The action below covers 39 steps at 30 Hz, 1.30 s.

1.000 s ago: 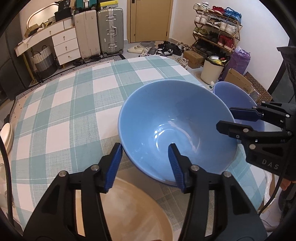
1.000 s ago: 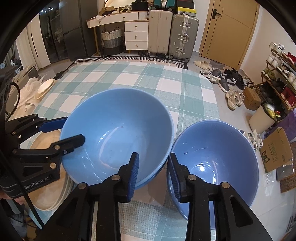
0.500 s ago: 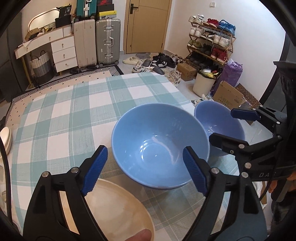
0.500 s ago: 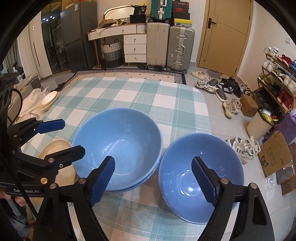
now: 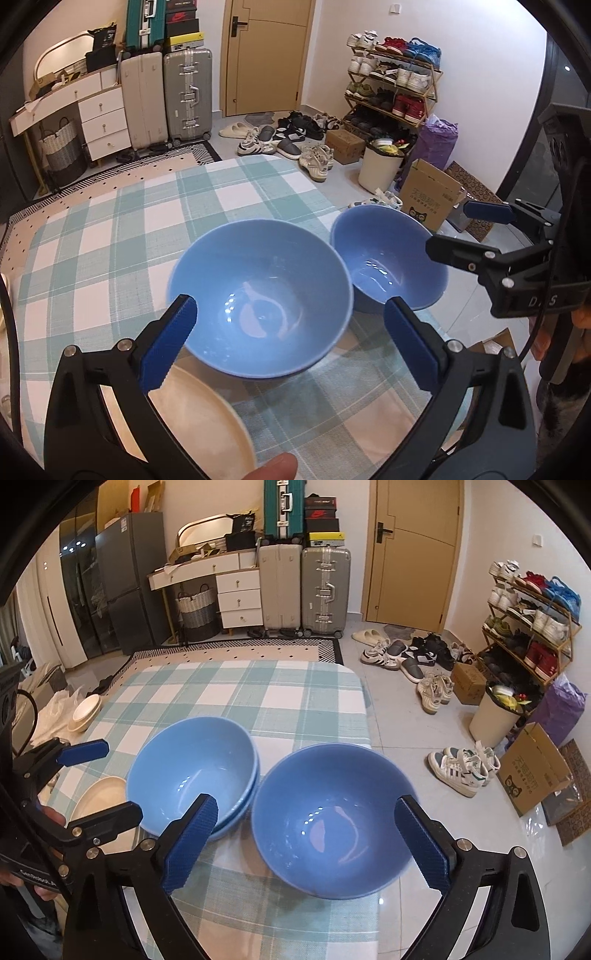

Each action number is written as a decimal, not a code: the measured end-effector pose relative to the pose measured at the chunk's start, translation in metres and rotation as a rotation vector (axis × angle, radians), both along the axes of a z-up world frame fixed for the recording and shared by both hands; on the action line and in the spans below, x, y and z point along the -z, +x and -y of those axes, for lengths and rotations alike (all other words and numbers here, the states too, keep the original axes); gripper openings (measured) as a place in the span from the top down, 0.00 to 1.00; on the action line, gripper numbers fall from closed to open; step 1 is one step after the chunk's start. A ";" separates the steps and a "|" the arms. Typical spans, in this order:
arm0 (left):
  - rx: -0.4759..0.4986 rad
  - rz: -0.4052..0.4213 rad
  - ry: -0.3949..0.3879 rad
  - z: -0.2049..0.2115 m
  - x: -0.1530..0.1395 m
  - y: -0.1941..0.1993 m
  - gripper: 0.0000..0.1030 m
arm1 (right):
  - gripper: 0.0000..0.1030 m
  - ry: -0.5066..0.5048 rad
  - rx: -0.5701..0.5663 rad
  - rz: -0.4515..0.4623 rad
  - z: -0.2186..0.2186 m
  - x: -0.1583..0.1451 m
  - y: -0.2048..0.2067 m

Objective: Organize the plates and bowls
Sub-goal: 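Move both tools to the rim of the remaining light-blue bowl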

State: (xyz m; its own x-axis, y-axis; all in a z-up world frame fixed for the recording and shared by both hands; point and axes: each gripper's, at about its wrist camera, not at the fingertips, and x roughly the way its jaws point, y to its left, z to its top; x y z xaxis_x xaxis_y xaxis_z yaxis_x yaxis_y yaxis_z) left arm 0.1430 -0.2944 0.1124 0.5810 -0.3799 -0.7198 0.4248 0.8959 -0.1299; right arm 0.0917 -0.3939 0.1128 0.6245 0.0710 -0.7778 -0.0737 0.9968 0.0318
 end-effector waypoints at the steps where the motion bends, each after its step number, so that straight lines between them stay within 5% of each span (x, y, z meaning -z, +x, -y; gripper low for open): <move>1: 0.008 -0.004 -0.002 0.004 0.000 -0.002 0.02 | 0.05 0.002 0.004 0.002 0.005 -0.001 -0.003; 11: 0.047 -0.084 -0.078 0.043 0.009 -0.011 0.04 | 0.05 0.012 0.072 0.006 0.051 -0.003 -0.023; 17: 0.103 -0.094 -0.110 0.066 0.011 -0.021 0.14 | 0.05 0.021 0.109 -0.004 0.076 0.004 -0.032; 21: 0.138 -0.106 -0.118 0.082 0.011 -0.026 0.33 | 0.05 0.029 0.125 -0.005 0.087 0.007 -0.035; 27: 0.143 -0.176 -0.151 0.101 0.025 -0.025 0.41 | 0.05 0.035 0.136 -0.007 0.096 0.013 -0.034; 39: 0.098 -0.207 -0.124 0.122 0.054 -0.007 0.43 | 0.05 0.072 0.130 -0.054 0.105 0.040 -0.020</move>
